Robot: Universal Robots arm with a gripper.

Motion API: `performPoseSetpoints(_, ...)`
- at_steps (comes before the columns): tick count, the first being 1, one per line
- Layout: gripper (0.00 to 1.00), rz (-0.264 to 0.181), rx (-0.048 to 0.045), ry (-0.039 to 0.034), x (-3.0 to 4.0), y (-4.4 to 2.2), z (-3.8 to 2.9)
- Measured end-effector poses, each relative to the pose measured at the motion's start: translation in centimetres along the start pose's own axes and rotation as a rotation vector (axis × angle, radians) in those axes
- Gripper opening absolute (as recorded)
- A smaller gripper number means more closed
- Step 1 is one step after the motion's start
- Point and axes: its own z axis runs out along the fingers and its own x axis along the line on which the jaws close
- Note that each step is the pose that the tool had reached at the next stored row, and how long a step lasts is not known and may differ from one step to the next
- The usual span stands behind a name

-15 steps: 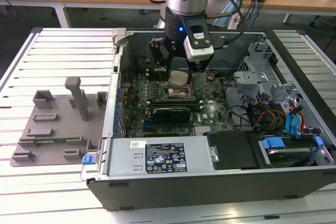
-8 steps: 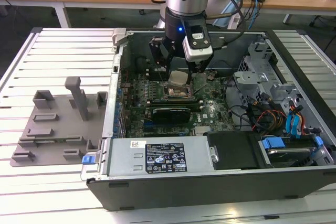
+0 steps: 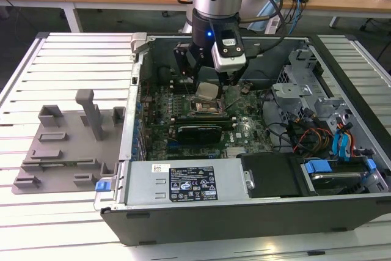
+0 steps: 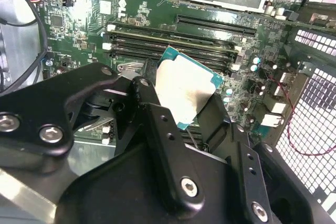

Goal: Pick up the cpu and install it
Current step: 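Place the cpu into insertion slot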

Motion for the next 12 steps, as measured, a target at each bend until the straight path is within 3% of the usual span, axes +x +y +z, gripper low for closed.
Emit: performPoseSetpoints(12, 0.55, 0.031, 0.0013, 0.0011, -0.02, 0.01, 0.04)
